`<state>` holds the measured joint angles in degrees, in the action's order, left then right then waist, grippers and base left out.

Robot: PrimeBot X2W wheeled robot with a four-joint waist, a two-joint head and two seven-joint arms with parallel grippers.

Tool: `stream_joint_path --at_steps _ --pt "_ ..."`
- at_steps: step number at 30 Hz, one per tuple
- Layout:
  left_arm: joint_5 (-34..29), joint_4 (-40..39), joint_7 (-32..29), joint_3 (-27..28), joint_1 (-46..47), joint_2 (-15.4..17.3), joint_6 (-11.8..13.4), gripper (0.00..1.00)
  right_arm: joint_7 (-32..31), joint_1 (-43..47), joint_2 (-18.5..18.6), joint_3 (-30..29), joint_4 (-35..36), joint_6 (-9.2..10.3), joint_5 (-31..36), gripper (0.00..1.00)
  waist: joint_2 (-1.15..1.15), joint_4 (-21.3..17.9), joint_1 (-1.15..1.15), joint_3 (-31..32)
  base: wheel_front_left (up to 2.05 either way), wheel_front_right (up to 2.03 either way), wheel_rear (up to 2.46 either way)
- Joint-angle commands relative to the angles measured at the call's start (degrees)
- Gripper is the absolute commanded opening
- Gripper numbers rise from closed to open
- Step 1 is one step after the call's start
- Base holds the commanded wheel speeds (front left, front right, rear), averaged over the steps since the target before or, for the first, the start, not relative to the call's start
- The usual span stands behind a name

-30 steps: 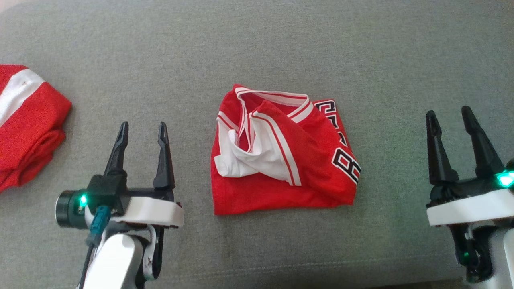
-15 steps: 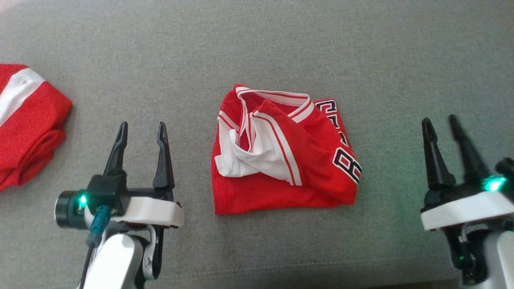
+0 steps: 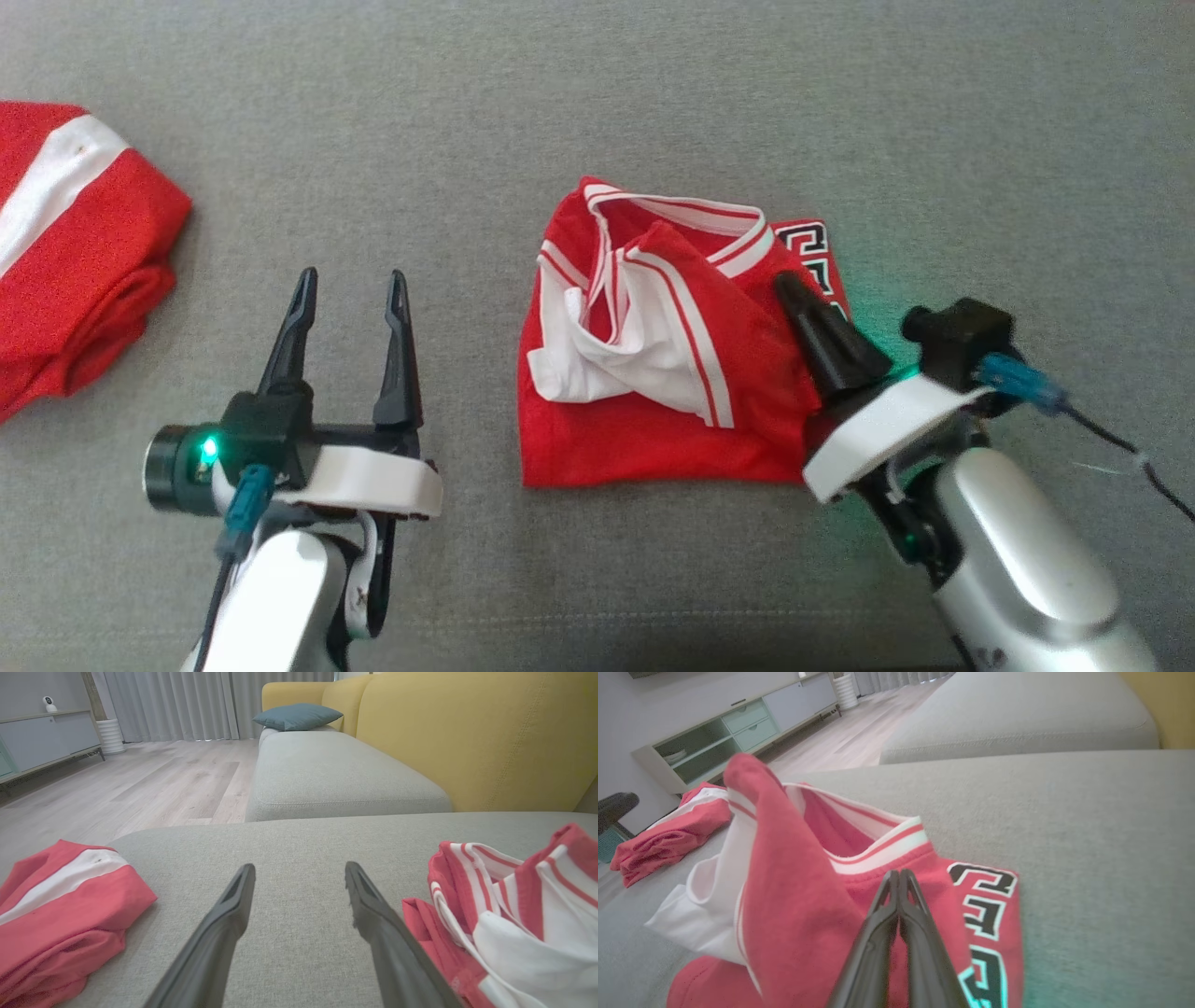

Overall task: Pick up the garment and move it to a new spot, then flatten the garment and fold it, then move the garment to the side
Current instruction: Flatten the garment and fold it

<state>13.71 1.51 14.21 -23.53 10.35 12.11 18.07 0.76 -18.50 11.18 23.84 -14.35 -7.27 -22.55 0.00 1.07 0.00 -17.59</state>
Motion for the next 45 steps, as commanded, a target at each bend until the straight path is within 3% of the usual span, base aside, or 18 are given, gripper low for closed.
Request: stream_joint_path --at_steps 1,9,21,30,45 --pt "-0.21 -1.45 0.37 1.56 2.17 0.40 -0.17 1.00 0.76 -1.30 -0.65 2.06 0.24 -0.22 -0.84 0.00 0.00 0.54 0.00 -0.10 0.00 0.00 0.00" --pt "-0.04 -0.95 0.58 1.46 2.32 -0.22 -0.20 1.00 -0.68 -4.34 1.16 12.06 -4.52 -0.22 -5.34 0.00 0.00 1.66 0.00 -0.26 0.00 0.00 0.00" --pt "-0.04 -1.15 0.73 2.04 2.40 -0.33 -0.23 1.00 -1.53 -5.32 4.34 23.68 0.18 -0.22 -9.65 0.00 0.00 1.25 0.00 -0.46 0.00 0.00 0.00" --pt "-0.16 -1.28 0.77 2.00 2.59 -0.80 -0.37 1.00 -5.62 -6.14 5.92 30.31 2.42 -0.22 -14.08 0.00 0.00 1.58 0.00 -0.88 0.00 0.00 0.00" --pt "-0.47 -1.46 0.78 3.05 1.70 -1.50 -0.55 1.00 -10.00 -5.92 10.74 32.56 13.18 -0.22 -19.81 0.00 0.00 1.45 0.00 -0.09 0.00 0.00 0.00"
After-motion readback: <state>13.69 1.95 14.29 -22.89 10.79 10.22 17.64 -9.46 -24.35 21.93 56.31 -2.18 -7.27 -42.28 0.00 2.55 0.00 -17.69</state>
